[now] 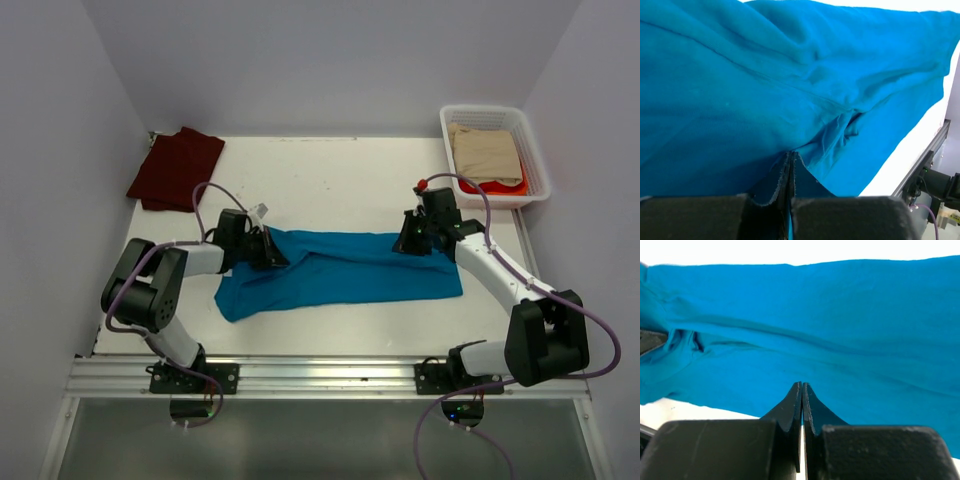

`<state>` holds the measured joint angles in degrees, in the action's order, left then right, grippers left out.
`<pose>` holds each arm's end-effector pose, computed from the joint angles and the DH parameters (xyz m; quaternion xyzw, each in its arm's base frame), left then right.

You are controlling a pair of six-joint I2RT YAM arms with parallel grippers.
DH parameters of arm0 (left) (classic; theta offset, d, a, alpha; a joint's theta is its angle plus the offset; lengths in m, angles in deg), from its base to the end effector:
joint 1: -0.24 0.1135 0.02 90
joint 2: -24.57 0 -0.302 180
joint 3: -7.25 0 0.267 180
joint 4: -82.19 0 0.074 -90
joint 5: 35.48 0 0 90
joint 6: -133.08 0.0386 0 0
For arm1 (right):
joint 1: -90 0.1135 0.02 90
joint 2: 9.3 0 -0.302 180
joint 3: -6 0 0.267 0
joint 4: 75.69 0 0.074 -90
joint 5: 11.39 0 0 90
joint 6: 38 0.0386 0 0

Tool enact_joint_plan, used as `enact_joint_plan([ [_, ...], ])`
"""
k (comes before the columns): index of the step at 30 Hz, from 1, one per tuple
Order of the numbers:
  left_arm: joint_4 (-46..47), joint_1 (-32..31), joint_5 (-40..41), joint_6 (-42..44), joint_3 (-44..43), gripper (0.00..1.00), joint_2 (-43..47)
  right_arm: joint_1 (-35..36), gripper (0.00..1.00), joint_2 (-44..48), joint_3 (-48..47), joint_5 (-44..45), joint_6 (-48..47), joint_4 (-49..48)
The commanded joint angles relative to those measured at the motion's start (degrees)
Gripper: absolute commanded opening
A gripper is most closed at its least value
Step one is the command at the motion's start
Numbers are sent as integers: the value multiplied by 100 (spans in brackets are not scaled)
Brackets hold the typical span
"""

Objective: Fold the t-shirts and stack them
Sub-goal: Fold the tshirt

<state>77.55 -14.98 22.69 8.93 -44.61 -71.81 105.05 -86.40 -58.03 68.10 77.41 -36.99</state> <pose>0.2974 -0.1020 0.1456 -0.0538 0.9047 -0.3736 0.1975 0.2704 0.0800 0.2596 0.0551 0.9398 0.1940 0.2760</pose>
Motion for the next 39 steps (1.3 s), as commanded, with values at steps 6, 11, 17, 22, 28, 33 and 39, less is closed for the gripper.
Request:
enact_joint_plan([
  [6,-95,-481,46,-338,433,0,786,-2,0,64,42,127,-106,-40],
  [11,-306,-587,63,-478,477,0,1199,-2,0,-24,33,101,-115,-49],
  [17,-359,-894,54,-707,670,0,1454,-2,0,-68,7,22,-98,-58],
  [22,-358,-1316,203,-918,767,0,1920,-2,0,-95,25,-57,-98,-84],
  [28,-1550,-1396,2204,-593,539,2,3202,-11,1,125,25,362,-168,91],
  [33,-2574,-1317,4280,-856,529,6,3459,-11,0,213,-177,1795,174,838],
  [39,-2232,-790,3773,-900,872,0,2625,-11,0,3,-230,3475,588,1067],
])
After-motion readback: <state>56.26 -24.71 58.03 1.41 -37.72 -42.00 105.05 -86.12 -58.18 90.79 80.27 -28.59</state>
